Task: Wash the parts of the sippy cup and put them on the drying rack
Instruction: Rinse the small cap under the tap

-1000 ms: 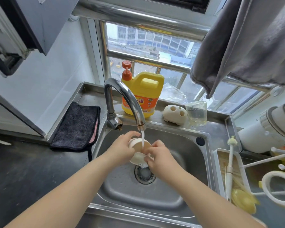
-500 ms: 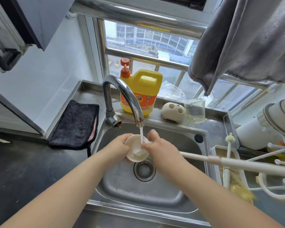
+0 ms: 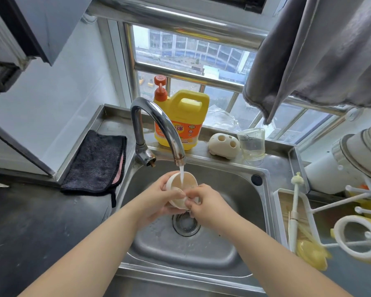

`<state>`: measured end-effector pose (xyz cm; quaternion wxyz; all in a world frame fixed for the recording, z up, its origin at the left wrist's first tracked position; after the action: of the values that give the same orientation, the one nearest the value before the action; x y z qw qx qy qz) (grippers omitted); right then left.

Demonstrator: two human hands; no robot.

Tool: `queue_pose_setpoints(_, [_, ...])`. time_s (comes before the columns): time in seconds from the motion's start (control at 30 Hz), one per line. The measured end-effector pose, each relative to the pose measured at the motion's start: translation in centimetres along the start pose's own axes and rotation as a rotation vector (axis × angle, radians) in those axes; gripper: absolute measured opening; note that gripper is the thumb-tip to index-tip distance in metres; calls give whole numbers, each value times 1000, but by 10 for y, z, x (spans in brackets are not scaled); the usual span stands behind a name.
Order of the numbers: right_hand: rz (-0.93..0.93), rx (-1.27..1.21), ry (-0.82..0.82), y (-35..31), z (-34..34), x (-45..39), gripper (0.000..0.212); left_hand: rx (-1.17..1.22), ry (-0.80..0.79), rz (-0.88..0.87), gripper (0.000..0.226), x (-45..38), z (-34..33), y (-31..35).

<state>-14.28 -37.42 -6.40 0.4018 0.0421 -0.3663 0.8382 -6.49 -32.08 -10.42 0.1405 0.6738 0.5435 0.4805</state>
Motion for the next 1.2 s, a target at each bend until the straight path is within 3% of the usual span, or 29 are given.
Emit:
queue_pose_setpoints(0.17, [83,41,45,-5,3,2,27,-16,28,-23,41,0,5,9])
queue_pose_setpoints(0.3, [146,325,62,-16,20,9,30,-58,25,4,42,2,10,10])
queue_pose_setpoints(0.37, [192,572,63,-26,20,12,42,-57,1,4,47,4,9,9])
queue_pose_setpoints(0.43, [232,659,70,-35,11,13,54,-39,-8,-10,52,3,6,11])
queue_pose_setpoints(0.47, [242,613,69,-36,5,12,54,-35,-1,-26,53,2,5,13])
queue_pose_setpoints(0.6, [58,-8,-11,-17,-11,6,32,-116,54,-57,49,0,9,19])
queue_pose_setpoints(0.67, [122,12,-3,-18,-12,8,30,-139,61,-38,46,1,12,18])
queue_pose_setpoints(0.73, [218,240,0,-25,-7,12,38,-129,46,-9,42,2,12,16])
queue_pose_setpoints(0.8, [263,642,-5,-29,-2,13,56,-146,35,27,38,2,11,14])
queue_pose_setpoints(0.87, [274,782,49,-36,7,13,64,-175,36,51,35,1,11,14])
queue_pose_setpoints(0.93, [261,698,67,-36,7,11,60,-204,35,52,35,1,12,15])
queue_pose_setpoints(1.03, [203,335,-8,-22,-9,10,48,-193,26,46,41,2,12,13])
queue_pose_setpoints(1.2, [-56,-157,-78,0,-22,2,32,42,8,27,57,2,4,1])
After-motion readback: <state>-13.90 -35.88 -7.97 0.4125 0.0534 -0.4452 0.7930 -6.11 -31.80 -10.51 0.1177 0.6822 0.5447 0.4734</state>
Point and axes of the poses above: each hand's wrist, its own x-axis away from the middle knuckle, its own z-axis out of the back of the hand, y = z × x, the point moved 10 cm from there along -x, towards the middle knuckle, and after that the axes turned 7 degrees about x, right-handed, at the moved point
